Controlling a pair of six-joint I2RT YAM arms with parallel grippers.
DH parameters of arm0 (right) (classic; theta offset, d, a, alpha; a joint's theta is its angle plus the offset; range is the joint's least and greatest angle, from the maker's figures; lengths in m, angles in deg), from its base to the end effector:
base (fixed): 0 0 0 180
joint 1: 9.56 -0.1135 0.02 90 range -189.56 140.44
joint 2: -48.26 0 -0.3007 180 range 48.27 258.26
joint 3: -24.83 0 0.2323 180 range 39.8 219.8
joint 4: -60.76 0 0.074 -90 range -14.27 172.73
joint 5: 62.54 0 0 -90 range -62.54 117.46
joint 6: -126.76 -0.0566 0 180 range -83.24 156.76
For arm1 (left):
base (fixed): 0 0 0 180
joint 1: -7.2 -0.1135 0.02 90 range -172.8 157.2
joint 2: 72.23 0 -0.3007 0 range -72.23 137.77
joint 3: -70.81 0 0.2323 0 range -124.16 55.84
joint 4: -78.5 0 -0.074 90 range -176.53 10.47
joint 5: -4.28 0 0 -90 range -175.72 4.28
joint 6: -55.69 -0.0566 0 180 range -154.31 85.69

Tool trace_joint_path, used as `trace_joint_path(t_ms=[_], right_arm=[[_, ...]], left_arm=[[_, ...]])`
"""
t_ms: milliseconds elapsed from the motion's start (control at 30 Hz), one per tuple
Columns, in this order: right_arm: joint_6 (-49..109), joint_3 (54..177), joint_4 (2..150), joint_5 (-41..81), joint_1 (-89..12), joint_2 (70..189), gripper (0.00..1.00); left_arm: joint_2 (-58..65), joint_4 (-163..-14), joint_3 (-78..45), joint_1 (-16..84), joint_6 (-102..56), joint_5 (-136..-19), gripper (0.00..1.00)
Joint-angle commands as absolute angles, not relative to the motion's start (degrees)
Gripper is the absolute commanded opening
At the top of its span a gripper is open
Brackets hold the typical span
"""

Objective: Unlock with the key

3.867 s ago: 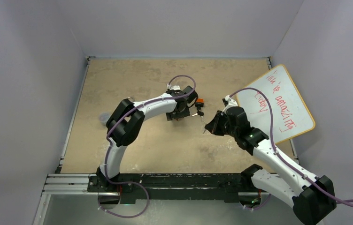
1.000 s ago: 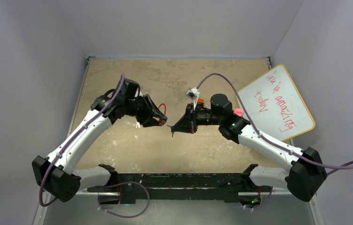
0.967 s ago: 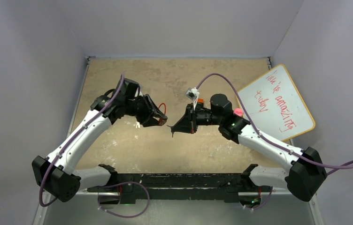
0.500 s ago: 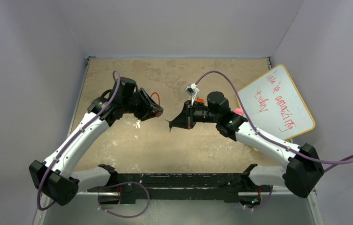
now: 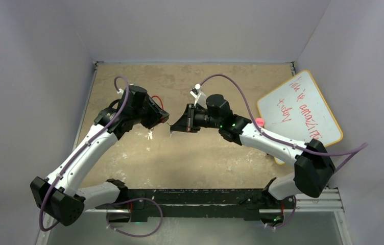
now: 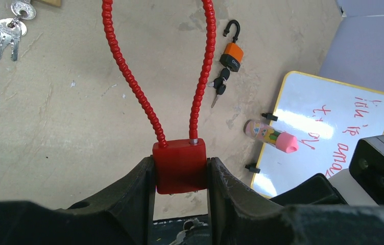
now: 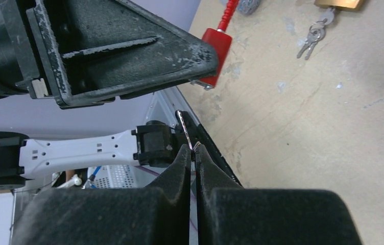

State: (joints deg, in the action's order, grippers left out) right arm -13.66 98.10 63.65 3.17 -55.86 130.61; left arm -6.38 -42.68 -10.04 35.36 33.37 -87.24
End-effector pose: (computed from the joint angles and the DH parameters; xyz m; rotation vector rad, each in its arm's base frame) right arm 0.2127 0.2563 0.3488 -0.2807 2.0411 1.5192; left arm 0.1908 -0.1004 0.3576 -0.8504 2.3259 -0.7616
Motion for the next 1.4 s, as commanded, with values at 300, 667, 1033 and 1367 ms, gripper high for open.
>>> trace_joint_path(t_ms=[300, 667, 1033, 1367], right_arm=[[-18.3, 101.9, 64.6, 6.5, -57.5, 132.1, 0.00], [-17.3, 104.0, 65.4, 9.4, -57.5, 133.3, 0.00], [-17.6, 106.1, 66.1, 9.4, -57.4, 134.9, 0.00], [-17.8, 105.2, 66.6, 9.5, -57.4, 134.8, 0.00]], left_arm=[[-7.5, -46.8, -10.9, 35.4, 32.1, -87.0, 0.00], [-8.8, -46.1, -10.7, 35.4, 32.4, -87.3, 0.00], [-9.1, -46.1, -10.7, 35.4, 32.9, -86.8, 0.00], [-10.0, -45.7, -10.5, 35.4, 33.4, -88.5, 0.00]])
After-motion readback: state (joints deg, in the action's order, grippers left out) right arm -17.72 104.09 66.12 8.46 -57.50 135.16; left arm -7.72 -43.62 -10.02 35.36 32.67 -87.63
